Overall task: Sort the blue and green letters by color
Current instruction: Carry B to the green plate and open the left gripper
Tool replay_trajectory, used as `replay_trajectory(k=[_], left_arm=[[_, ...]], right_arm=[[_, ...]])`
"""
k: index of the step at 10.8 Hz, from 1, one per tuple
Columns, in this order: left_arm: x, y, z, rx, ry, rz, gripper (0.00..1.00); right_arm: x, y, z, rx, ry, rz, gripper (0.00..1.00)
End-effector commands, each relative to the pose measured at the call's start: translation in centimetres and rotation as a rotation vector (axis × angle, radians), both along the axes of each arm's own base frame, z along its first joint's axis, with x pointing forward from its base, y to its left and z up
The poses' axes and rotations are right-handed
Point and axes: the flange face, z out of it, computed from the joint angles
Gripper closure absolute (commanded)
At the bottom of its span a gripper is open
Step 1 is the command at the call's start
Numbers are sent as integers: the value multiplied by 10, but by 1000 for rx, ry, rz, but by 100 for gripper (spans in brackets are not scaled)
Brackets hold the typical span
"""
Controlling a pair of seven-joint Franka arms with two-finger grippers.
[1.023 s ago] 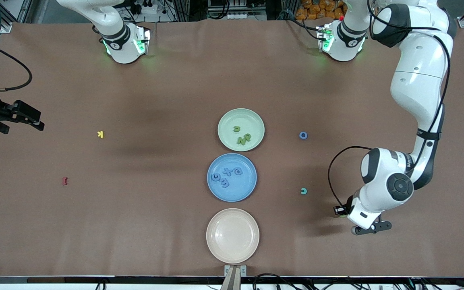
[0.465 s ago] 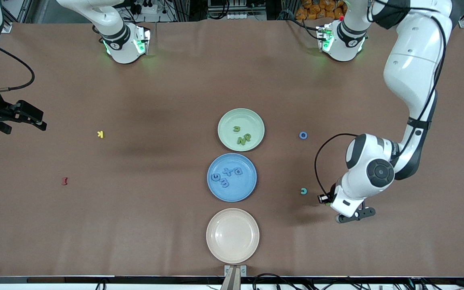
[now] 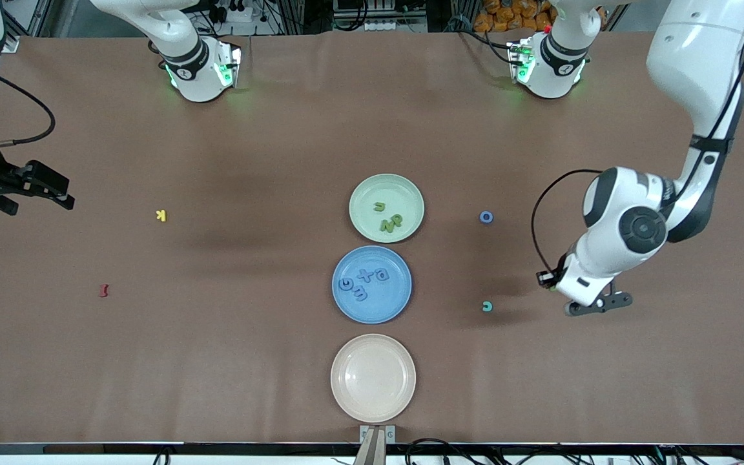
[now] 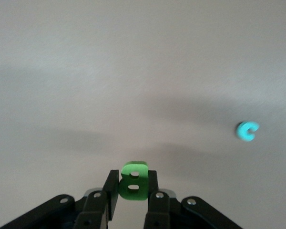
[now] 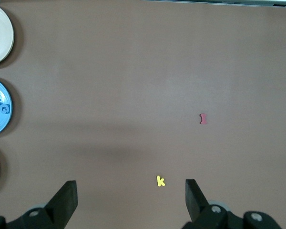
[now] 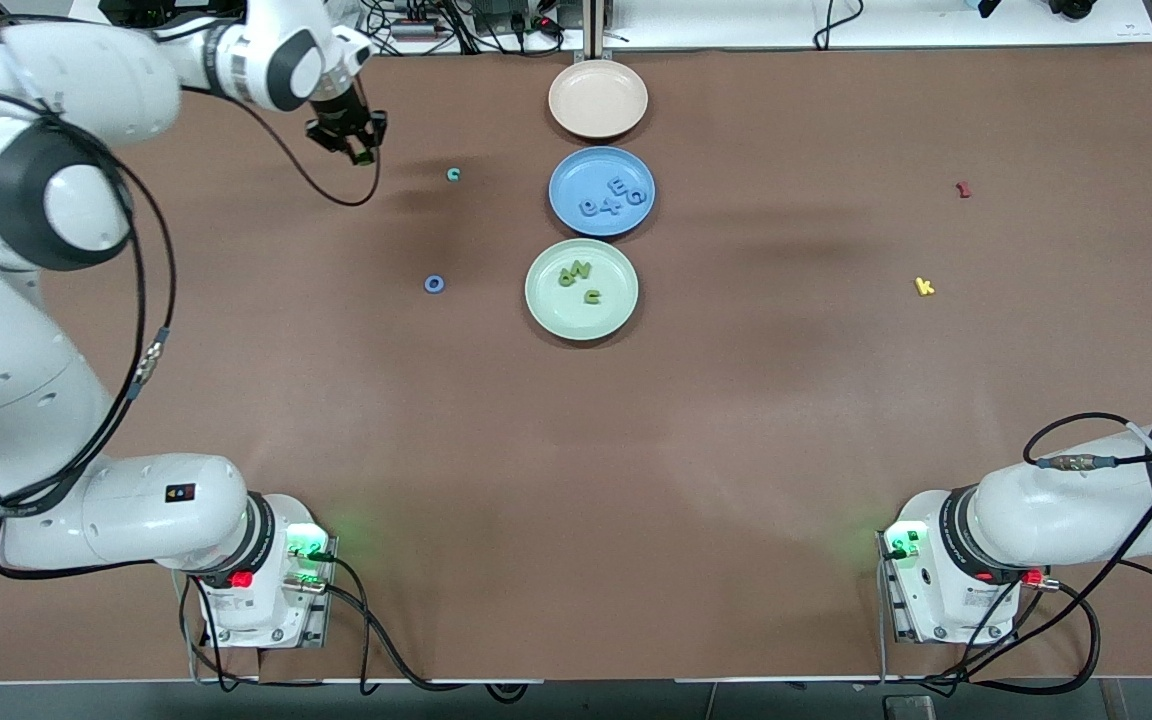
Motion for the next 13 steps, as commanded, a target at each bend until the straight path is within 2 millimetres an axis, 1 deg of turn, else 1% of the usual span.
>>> replay_trajectory(k=[1,2,3,4,6,8,9,10,11,13], left_arm=[[-44,13,11,-3,18,-30,100],[-57,13,15,11,19,-35,100],[-61,13,22,10,-1,-31,100],[-62,-1,24,-20,-1,-11,100],[-68,-40,29,-73,-4,19,100],[-67,-79,36,-109,-16,58,100],[-69,-104,40,-122,-20,72,100],[-75,-137,38,-134,-13,82,100],[-83,-166,34,-141,-5,83,100],[-99,-214,28,-154,13,85,100]], right_arm=[[-7,2,2,10,-12,6,0],[-6,1,2,9,-15,4,0],[-6,1,2,9,-15,4,0],[-7,1,3,10,-17,4,0],[-7,2,4,10,-18,7,0],[-8,2,3,10,-10,6,0],[-8,3,3,10,-9,8,0],[-8,3,3,10,-9,8,0],[-8,3,3,10,-7,6,0],[-8,2,3,10,-9,6,0]])
